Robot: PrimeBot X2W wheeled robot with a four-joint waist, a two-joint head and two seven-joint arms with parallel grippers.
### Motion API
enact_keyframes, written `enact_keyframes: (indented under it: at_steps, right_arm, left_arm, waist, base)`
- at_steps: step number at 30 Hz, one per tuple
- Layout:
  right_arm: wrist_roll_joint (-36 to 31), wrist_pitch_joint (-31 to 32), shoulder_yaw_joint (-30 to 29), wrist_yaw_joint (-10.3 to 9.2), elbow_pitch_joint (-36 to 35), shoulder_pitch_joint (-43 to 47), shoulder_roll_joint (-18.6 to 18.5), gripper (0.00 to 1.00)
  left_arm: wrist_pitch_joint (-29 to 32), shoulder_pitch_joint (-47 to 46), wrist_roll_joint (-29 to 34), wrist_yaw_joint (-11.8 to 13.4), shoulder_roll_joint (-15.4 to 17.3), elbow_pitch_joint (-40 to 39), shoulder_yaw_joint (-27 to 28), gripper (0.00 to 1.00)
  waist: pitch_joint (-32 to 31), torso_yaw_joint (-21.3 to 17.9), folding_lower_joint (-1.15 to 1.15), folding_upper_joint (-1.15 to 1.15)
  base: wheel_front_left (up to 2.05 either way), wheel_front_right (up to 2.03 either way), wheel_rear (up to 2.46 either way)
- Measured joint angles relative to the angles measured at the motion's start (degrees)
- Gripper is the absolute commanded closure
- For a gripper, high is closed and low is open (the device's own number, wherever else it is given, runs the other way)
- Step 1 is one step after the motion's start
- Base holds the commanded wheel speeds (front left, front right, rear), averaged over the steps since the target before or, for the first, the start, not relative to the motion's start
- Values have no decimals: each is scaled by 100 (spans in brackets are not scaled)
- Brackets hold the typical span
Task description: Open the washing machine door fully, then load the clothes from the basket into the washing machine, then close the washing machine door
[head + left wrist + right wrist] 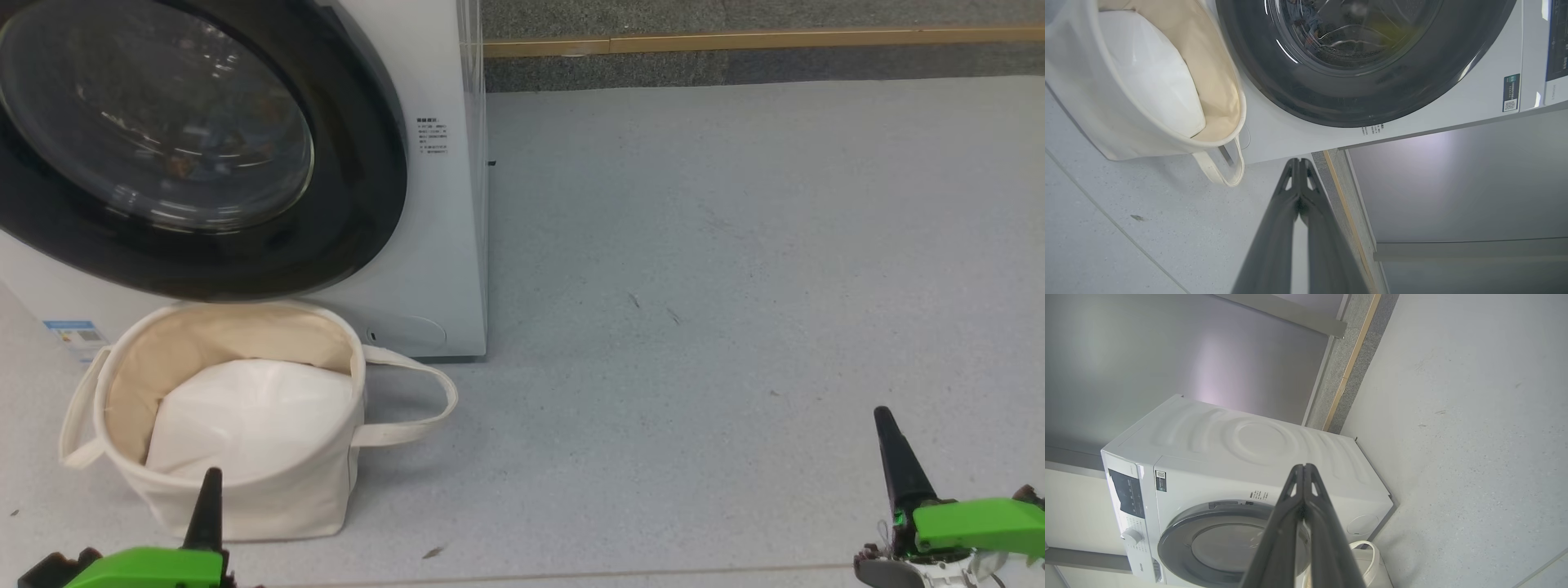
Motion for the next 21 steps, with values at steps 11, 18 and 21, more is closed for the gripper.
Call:
enact_keyframes:
  at_steps: [11, 18, 21]
  right_arm:
    - [657, 151, -48, 0, 66, 1, 51, 100]
    - [1074, 222, -83, 0, 123, 1, 87, 100]
    - [1255, 244, -101, 0, 135, 0, 119, 100]
  left_arm:
    - [158, 5, -401, -18, -243, -51, 247, 100]
    - [277, 25, -666, -66, -400, -64, 420, 100]
    - [310, 70, -762, -67, -489, -75, 454, 100]
  waist:
    - [18, 52, 0, 0]
    - [29, 85, 0, 0]
    - [34, 98, 0, 0]
  base:
    - [0, 0, 0]
    - [0, 0, 0]
    - [0, 0, 0]
